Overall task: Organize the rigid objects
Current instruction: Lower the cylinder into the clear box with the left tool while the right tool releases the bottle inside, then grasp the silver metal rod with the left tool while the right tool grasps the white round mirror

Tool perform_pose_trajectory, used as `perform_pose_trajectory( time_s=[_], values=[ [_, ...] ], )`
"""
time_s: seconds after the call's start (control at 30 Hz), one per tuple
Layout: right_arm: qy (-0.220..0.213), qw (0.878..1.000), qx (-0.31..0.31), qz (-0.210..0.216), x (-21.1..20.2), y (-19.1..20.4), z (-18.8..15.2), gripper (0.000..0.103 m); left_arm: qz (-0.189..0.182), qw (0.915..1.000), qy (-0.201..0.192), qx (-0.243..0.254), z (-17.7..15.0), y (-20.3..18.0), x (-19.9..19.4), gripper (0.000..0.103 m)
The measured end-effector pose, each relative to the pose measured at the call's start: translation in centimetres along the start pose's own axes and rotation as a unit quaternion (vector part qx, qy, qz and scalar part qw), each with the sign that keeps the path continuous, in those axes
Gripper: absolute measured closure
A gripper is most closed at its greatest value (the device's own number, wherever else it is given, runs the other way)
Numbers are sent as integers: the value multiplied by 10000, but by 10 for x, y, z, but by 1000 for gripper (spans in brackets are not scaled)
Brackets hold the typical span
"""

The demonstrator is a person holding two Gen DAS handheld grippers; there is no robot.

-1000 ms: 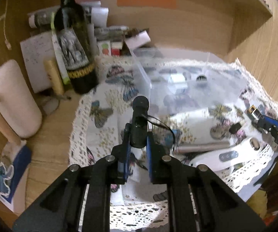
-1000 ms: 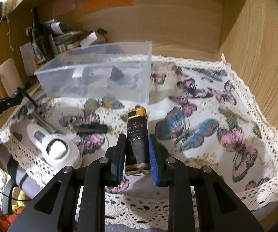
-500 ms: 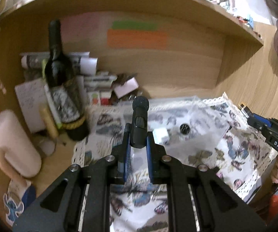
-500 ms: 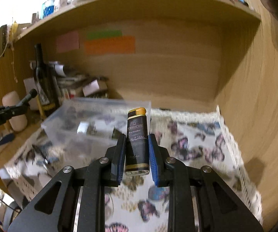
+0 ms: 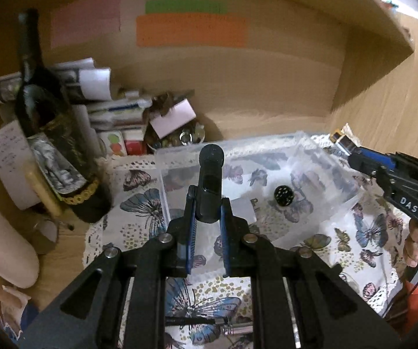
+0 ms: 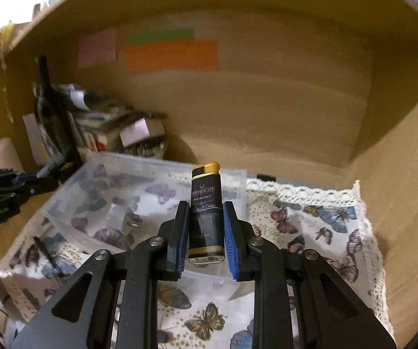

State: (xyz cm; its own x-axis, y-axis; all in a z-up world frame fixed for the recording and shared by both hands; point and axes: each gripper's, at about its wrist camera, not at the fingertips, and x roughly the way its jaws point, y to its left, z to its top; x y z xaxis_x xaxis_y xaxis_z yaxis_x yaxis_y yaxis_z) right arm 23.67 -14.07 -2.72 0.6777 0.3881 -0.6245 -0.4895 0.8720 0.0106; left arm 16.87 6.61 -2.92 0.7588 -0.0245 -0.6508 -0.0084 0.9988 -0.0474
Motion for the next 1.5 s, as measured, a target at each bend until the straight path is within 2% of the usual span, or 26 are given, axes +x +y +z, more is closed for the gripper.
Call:
perform_pose_trajectory(
  time_s=[0.2,0.4,0.83,0.97,1.1,1.23,1.4,1.5],
  values=[
    [469,9986,-228,-122,34,4,-4,82,37,9993,319,183,-1,-4,27,89],
    [731,9967,-316,-161,52,6,-6,82,77,9978,551,361,-1,-8,48,89],
    [835,9958,-337,-149,57,10,-7,82,25,9968,710,362,-3,-9,60,86],
    [819,9959,-339,-173,50,12,-5,71,-43,9969,724,299,-3,-9,55,77],
    [594,9973,-391,-173,33,18,-1,62,-11,9979,549,351,-3,-14,39,53],
    [326,9986,-397,-95,10,24,1,53,45,9987,270,428,-4,-18,15,39],
    [52,9989,-467,51,-21,34,-7,50,74,9993,30,377,-11,-15,-11,13],
    [-21,9985,-552,57,-34,40,-16,47,116,9994,-6,329,-19,-12,-20,10]
  ],
)
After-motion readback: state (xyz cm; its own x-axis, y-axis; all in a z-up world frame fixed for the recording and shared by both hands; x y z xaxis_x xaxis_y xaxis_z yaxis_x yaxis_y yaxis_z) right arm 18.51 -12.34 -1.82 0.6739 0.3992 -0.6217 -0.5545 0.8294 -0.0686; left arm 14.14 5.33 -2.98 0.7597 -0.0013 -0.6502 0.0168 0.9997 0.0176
